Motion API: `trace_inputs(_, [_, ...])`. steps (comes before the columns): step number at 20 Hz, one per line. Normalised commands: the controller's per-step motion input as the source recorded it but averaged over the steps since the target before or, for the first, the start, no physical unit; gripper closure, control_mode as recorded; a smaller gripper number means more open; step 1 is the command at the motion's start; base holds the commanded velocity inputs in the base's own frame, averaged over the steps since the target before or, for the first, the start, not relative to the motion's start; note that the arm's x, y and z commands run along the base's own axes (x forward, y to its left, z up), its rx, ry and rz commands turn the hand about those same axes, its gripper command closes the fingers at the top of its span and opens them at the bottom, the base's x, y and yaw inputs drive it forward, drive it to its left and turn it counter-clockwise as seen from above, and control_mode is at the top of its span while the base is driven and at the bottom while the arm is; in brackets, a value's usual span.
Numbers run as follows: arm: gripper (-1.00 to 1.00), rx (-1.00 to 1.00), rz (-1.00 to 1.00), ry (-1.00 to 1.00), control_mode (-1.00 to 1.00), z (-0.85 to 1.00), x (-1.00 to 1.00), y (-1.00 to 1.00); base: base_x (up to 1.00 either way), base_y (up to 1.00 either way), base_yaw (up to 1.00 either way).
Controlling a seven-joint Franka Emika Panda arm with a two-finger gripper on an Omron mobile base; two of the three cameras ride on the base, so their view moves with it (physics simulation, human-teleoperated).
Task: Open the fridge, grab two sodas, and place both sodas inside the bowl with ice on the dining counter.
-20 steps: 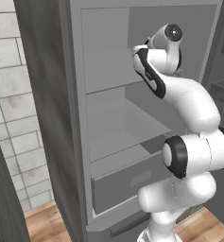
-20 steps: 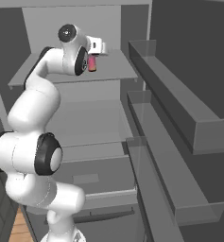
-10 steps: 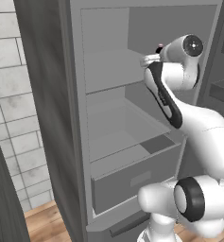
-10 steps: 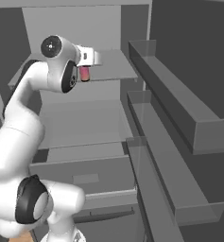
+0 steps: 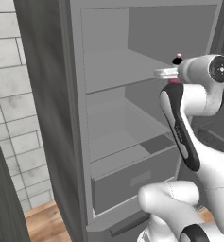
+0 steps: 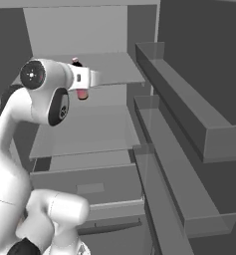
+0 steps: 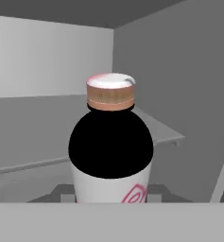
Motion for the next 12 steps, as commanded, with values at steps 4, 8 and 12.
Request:
trace_inputs(4, [1.00,0.04,-0.03,-0.10,-1.00,-0.06,-1.00,-0.17,0.00,0.00,0.00])
trace_inputs(8, [1.00,0.01,-0.03,-0.09,-1.00,-0.08,-1.00,-0.08,0.00,0.00,0.00])
trace_inputs(12, [1.00,0.00,0.00,-0.02,1.00,-0.04,-0.25,0.00,-0.75,0.00,0.00])
